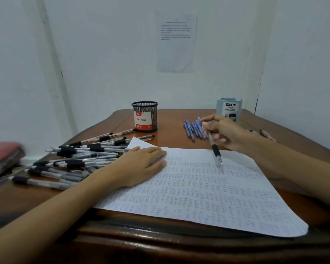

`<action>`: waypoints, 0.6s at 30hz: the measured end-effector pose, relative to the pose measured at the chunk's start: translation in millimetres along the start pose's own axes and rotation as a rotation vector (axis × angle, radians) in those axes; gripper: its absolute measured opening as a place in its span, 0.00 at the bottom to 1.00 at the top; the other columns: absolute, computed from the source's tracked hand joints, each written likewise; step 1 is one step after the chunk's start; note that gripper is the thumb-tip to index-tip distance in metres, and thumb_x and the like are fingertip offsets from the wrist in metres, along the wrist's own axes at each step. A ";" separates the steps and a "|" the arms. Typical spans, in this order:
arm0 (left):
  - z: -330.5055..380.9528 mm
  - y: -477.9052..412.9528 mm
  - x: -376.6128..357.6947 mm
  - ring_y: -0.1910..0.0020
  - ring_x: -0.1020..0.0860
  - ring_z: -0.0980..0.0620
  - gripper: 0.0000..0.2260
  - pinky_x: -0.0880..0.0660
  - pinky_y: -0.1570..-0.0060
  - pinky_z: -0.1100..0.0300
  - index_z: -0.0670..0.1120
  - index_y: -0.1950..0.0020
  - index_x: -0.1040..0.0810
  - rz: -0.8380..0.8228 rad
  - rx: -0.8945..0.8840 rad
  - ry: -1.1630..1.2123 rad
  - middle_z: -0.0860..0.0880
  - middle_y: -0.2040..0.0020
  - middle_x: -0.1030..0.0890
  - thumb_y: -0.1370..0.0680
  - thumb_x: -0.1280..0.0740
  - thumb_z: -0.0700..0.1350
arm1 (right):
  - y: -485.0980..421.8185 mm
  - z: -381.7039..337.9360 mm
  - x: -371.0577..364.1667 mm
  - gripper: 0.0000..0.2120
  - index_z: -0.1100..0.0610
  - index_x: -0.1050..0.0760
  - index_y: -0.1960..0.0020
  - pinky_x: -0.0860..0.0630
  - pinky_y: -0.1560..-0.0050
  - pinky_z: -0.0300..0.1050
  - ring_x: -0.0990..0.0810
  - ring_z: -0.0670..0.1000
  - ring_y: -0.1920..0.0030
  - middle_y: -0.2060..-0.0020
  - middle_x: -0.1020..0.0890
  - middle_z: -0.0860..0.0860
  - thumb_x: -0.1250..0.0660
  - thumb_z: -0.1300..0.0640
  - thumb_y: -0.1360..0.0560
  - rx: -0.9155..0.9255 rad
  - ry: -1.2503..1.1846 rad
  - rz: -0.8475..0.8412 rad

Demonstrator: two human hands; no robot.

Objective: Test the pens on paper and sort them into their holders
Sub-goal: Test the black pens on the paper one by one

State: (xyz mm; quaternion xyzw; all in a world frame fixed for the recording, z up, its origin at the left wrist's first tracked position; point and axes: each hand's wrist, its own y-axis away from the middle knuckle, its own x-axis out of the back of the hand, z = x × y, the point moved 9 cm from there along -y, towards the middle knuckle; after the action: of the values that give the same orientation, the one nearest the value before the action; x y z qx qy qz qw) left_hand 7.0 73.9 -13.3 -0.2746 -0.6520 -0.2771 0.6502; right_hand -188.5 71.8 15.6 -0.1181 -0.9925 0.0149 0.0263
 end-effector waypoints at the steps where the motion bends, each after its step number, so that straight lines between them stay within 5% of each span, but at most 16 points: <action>1: 0.3 0.3 -0.1 0.26 0.43 0.53 0.23 0.51 0.28 0.56 0.54 0.24 0.47 -0.004 0.001 0.000 0.55 0.24 0.44 0.19 0.54 0.57 | 0.4 -0.1 -1.8 0.08 0.60 0.30 0.42 0.43 0.85 0.32 0.37 0.42 0.82 0.68 0.27 0.55 0.42 0.64 0.20 -0.002 -0.004 -0.019; 18: -1.7 -1.1 -2.3 0.26 0.44 0.53 0.24 0.51 0.28 0.55 0.55 0.24 0.47 -0.009 0.007 -0.001 0.55 0.24 0.45 0.19 0.55 0.58 | 5.0 -5.9 -0.3 0.08 0.57 0.30 0.53 0.43 0.85 0.30 0.38 0.41 0.83 0.69 0.27 0.57 0.45 0.67 0.20 -0.012 -0.126 -0.014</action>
State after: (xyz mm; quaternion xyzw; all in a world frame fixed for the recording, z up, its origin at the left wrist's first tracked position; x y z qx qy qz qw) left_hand 7.4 71.9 -15.6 -0.2696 -0.6546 -0.2777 0.6494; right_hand -186.7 76.8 21.3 -0.1099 -0.9931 0.0162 -0.0369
